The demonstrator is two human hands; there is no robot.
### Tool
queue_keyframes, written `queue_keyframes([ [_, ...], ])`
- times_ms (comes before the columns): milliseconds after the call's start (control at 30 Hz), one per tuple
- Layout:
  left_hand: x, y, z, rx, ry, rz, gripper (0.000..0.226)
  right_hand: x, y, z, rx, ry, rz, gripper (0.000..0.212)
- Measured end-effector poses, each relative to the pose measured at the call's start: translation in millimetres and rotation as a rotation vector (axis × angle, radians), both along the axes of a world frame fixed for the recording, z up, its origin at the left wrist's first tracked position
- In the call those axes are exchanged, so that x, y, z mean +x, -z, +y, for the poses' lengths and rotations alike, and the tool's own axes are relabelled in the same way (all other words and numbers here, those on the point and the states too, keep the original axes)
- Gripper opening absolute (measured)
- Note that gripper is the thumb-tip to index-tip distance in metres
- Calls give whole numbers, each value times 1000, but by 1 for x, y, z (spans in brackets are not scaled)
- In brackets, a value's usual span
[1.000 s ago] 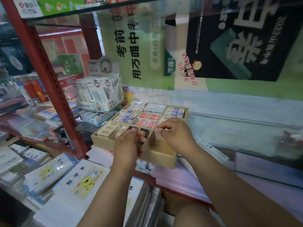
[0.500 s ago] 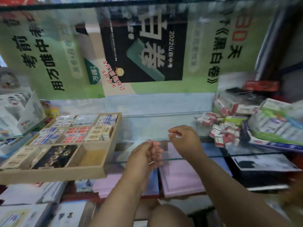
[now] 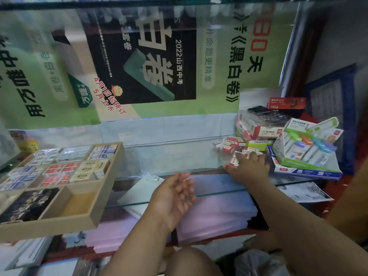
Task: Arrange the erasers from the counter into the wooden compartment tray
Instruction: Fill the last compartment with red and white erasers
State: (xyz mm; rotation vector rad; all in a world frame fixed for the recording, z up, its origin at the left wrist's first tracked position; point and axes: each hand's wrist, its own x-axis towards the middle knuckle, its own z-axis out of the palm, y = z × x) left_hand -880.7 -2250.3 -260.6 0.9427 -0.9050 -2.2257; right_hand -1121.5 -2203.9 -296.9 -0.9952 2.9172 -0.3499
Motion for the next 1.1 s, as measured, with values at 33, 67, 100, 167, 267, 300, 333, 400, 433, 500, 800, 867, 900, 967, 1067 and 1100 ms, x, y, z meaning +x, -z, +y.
queue_keyframes([
  [33,-1,1,-2,12,-6,-6,26,3,2,-4,-3,-26,18,72],
  [67,-3,2,-3,26,-10,-9,26,8,4,-8,-18,-54,60,67],
  [100,-5,3,-5,41,-14,-10,26,13,7,-11,-42,-88,115,61],
  [167,-9,6,-8,69,-20,-9,25,26,12,-15,-114,-152,204,49],
  [267,-15,10,-11,97,-30,-5,25,38,14,-25,-163,-247,229,39],
  [300,-16,11,-12,106,-35,-1,25,44,14,-29,-180,-287,227,36],
  [333,-17,12,-13,118,-41,6,25,49,14,-34,-220,-322,245,34],
  [400,-19,13,-15,142,-58,23,25,59,15,-42,-293,-424,264,35],
  [433,-19,13,-16,151,-68,30,25,62,15,-46,-332,-478,264,35],
  [500,-19,12,-18,159,-85,38,25,66,17,-52,-320,-569,182,47],
  [800,-4,15,-33,190,-159,64,23,75,11,-59,-127,-414,101,102],
  [867,-4,15,-34,200,-157,71,23,82,12,-63,-158,-469,169,96],
  [900,-4,15,-35,202,-157,74,23,83,14,-66,-172,-501,190,89],
  [967,-3,17,-38,205,-163,80,24,85,15,-69,-194,-562,205,85],
  [1067,1,17,-44,214,-194,96,24,87,12,-73,-218,-625,214,90],
  [1100,1,17,-47,223,-206,106,24,87,10,-75,-205,-641,209,91],
])
